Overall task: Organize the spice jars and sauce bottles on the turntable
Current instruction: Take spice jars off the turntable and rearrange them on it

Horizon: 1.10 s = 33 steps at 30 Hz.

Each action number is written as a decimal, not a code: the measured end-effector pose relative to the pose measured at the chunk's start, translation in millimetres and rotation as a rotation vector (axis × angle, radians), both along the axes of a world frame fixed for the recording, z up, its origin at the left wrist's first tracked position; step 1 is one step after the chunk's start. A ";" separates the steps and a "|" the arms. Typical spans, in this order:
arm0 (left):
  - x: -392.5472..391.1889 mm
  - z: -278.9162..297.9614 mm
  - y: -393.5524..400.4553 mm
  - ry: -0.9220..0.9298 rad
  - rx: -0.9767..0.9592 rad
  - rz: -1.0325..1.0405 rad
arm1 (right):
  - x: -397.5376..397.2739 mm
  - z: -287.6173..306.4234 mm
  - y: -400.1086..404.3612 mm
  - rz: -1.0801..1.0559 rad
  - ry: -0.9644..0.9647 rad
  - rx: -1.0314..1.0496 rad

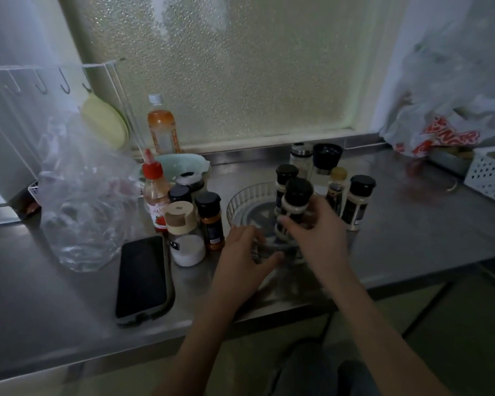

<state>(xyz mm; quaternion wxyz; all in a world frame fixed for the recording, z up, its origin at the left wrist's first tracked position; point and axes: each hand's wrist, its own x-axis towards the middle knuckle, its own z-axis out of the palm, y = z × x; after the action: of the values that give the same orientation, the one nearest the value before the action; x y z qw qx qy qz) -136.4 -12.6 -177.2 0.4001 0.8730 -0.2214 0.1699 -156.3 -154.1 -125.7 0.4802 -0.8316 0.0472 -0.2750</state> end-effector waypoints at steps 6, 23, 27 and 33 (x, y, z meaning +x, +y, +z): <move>-2.5 2.8 -3.2 0.000 -0.019 0.030 | 9.5 -13.5 22.0 0.074 0.061 -0.122; 1.2 -0.3 -7.7 0.021 0.017 0.159 | 44.1 -31.1 -83.3 -0.326 0.070 0.128; -0.3 1.1 -7.8 0.013 0.024 0.160 | 25.8 -13.4 -53.7 -0.253 -0.142 0.183; -8.4 5.4 -9.3 -0.043 0.095 0.206 | 21.5 -15.1 -6.2 0.000 0.035 -0.060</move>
<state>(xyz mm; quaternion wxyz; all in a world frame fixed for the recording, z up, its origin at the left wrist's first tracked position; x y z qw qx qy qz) -144.9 -21.9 -171.8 0.3340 0.9051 -0.1467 0.2184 -134.8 -160.3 -140.8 0.4542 -0.8503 0.0472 -0.2618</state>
